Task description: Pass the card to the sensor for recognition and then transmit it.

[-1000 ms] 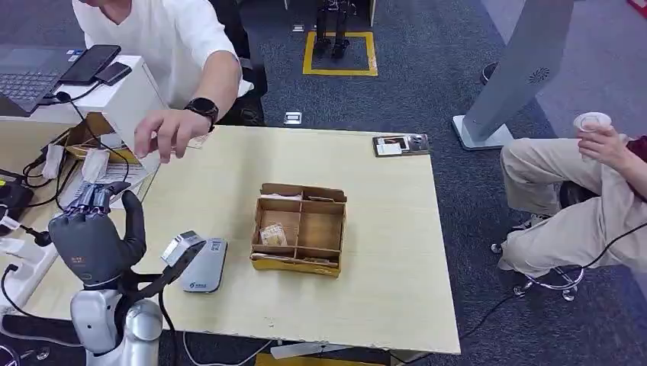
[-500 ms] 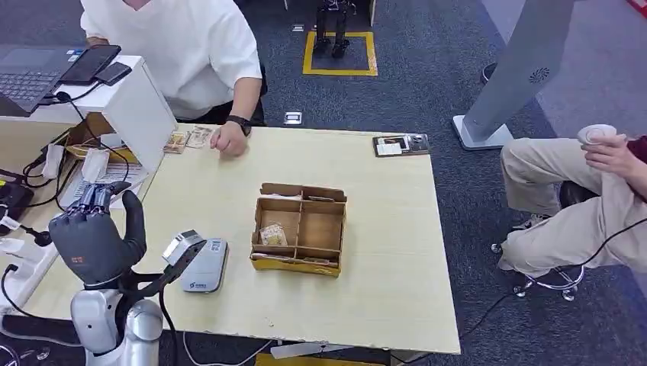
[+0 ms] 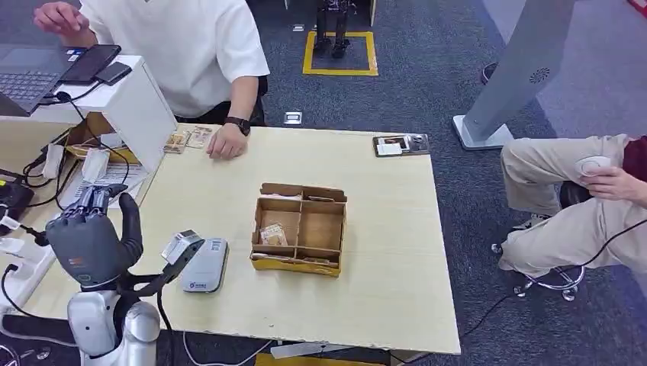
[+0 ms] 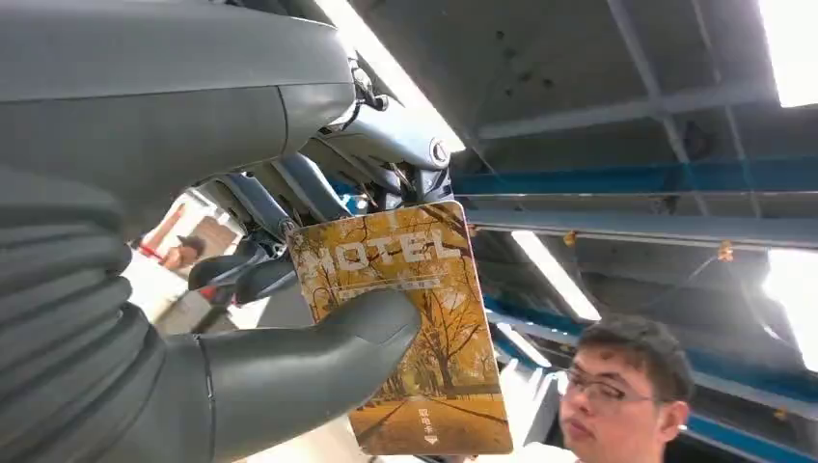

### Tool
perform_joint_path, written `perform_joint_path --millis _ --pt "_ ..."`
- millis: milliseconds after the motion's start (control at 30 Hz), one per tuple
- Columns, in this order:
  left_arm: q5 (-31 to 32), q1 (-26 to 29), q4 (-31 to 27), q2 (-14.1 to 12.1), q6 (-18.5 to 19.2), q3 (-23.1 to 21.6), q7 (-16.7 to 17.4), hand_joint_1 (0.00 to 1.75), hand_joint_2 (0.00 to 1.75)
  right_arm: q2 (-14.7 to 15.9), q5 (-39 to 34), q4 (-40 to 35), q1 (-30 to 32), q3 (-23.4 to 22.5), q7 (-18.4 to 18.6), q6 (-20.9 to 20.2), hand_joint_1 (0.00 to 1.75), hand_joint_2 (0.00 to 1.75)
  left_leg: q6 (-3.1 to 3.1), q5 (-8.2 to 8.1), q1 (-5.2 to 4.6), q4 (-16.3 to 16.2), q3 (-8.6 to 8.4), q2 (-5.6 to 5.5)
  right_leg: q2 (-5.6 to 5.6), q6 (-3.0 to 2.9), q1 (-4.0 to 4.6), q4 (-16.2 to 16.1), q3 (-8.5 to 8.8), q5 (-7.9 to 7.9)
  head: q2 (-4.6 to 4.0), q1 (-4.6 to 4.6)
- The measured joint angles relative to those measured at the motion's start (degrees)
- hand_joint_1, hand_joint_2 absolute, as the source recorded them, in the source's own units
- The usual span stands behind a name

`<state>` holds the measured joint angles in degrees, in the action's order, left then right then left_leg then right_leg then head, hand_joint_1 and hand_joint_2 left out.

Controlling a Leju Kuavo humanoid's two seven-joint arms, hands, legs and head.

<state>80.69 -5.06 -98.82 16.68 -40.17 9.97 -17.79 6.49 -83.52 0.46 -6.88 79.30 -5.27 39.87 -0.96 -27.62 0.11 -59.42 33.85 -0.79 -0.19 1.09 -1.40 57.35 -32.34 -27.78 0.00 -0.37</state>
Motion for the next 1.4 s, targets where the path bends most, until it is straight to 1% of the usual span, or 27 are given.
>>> perform_joint_path --millis 233,333,433,500,633,1100,1267,1400 --pt "3.85 0.60 0.35 0.00 0.00 2.62 2.04 1.75 1.75 0.00 -0.15 0.00 0.21 -0.11 0.00 0.00 0.00 1.75 0.00 0.00 0.00 0.00 0.00 0.00 0.00 0.00 0.00 0.00 0.00 0.00 0.00 0.02" --pt "5.55 0.80 1.05 -0.17 0.00 3.82 4.06 1.75 1.75 0.00 -0.44 0.00 0.29 -0.13 0.09 0.00 0.00 1.75 0.00 0.00 0.00 0.00 0.02 0.00 0.00 0.00 0.00 0.00 0.00 0.00 0.02 0.02" --pt "5.57 0.99 2.88 -0.55 0.00 4.50 6.38 1.75 1.75 0.00 -0.59 0.00 0.34 -0.18 0.07 0.00 0.00 1.75 0.00 0.00 0.00 0.00 0.02 0.00 0.00 0.00 0.00 0.00 0.00 0.00 0.02 0.00" --pt "7.81 1.44 3.67 -0.44 0.00 4.50 8.17 1.75 1.75 0.00 -0.68 0.00 0.34 -0.24 0.09 0.00 0.00 1.75 0.00 0.00 0.00 0.00 0.02 0.00 0.00 0.00 0.00 0.00 0.00 0.00 0.02 0.00" --pt "7.96 2.14 5.64 -0.59 0.00 4.50 10.80 1.75 1.75 0.00 -0.79 0.00 0.36 -0.39 0.09 0.00 0.00 1.75 0.00 0.00 0.00 0.00 0.02 -0.01 -0.01 0.00 0.00 0.00 -0.01 -0.01 0.00 0.02" --pt "8.03 2.96 7.78 -0.66 -0.02 4.50 11.50 1.75 1.75 0.00 -0.85 0.00 0.46 -0.50 0.09 0.00 0.00 1.75 0.00 0.00 0.00 0.00 0.02 -0.01 -0.01 0.00 0.00 0.00 0.00 -0.01 0.02 0.00" --pt "8.02 3.76 9.75 -1.53 -0.02 4.04 14.25 1.75 1.75 0.00 -1.09 0.00 0.65 -0.59 0.02 0.00 0.00 1.75 0.00 0.00 0.00 0.00 0.02 -0.01 -0.01 0.01 0.00 0.00 -0.01 -0.01 0.00 0.00" --pt "8.05 4.28 12.42 -2.51 -0.02 2.95 16.16 1.75 1.75 0.00 -1.16 0.00 0.73 -0.68 -0.02 0.00 0.00 1.75 0.00 0.00 0.00 0.00 0.02 0.00 -0.01 0.01 0.00 0.00 -0.02 -0.01 0.00 0.02"
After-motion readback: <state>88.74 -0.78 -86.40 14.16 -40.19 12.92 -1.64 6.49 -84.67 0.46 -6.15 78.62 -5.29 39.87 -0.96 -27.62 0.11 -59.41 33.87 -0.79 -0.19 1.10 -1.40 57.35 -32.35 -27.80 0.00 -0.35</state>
